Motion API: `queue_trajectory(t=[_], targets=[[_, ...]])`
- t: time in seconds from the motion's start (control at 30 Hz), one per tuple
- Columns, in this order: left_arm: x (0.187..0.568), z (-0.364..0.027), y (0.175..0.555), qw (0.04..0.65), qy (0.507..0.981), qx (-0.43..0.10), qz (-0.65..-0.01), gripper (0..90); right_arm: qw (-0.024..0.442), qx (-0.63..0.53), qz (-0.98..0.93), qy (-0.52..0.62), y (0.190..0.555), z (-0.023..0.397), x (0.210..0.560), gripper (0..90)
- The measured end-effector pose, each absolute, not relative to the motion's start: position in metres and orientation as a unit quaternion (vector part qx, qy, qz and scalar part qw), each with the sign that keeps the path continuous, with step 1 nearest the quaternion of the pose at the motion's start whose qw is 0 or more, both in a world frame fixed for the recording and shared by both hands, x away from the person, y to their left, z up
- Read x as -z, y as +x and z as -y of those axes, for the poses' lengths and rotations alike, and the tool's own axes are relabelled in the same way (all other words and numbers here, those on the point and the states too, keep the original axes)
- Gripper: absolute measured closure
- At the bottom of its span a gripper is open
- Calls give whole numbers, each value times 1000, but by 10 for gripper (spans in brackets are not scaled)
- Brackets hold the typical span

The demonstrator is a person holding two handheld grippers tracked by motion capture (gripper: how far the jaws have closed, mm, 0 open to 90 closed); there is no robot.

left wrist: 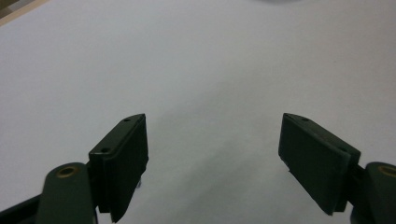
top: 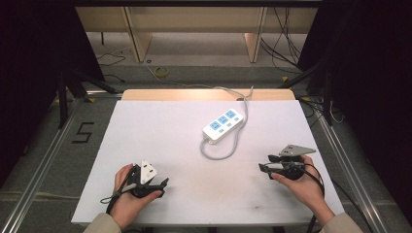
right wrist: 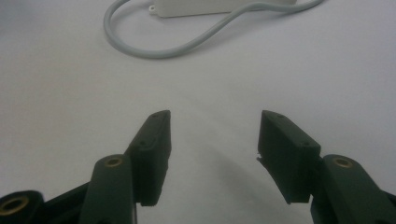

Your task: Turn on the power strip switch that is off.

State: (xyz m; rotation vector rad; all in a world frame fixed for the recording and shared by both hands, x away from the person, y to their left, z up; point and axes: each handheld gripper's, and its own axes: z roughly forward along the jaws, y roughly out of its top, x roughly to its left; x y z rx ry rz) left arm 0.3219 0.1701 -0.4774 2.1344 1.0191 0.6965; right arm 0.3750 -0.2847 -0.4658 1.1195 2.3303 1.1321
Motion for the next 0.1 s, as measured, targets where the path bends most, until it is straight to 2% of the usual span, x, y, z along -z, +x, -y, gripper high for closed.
queue_trajectory(t=[0.1], targets=[[477,-164,321,342,819,-253,-385,235,160,-403,-811,393,371,287,466,437]])
